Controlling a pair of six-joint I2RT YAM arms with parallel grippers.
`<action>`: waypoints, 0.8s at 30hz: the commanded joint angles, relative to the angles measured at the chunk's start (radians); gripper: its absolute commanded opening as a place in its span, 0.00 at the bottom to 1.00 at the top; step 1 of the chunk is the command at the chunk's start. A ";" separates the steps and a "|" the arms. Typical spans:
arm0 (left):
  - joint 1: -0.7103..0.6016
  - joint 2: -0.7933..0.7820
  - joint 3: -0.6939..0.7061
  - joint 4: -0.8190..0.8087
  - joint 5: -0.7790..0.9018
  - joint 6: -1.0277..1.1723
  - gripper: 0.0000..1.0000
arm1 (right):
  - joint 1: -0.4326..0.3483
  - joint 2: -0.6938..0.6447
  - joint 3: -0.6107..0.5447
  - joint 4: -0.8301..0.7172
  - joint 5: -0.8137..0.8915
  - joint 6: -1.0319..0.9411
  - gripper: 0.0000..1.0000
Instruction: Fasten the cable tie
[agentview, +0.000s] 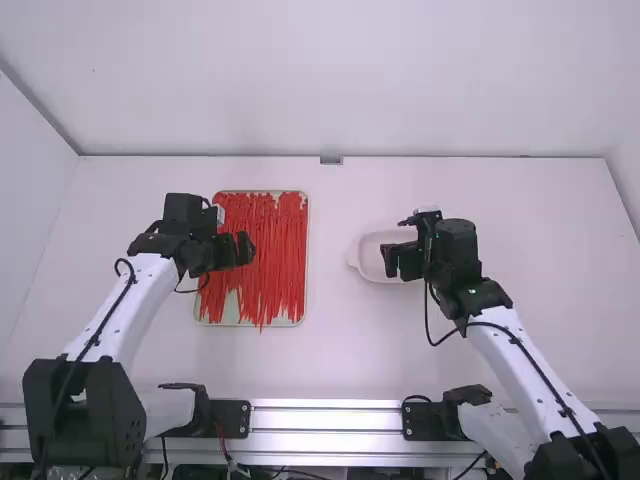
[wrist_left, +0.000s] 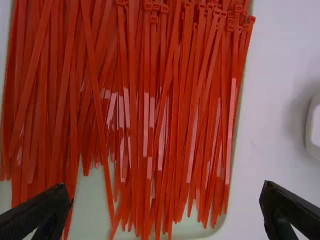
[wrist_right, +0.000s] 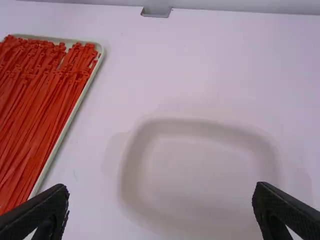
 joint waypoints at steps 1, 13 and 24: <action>0.010 0.006 0.034 -0.002 0.011 -0.006 0.99 | 0.002 0.006 0.040 0.000 -0.002 0.003 0.98; -0.027 0.107 0.362 -0.220 -0.087 0.002 0.99 | 0.002 0.006 0.040 -0.002 -0.005 0.003 0.98; -0.082 0.376 0.638 -0.312 -0.124 0.013 1.00 | 0.002 0.006 0.040 -0.005 -0.002 0.003 0.98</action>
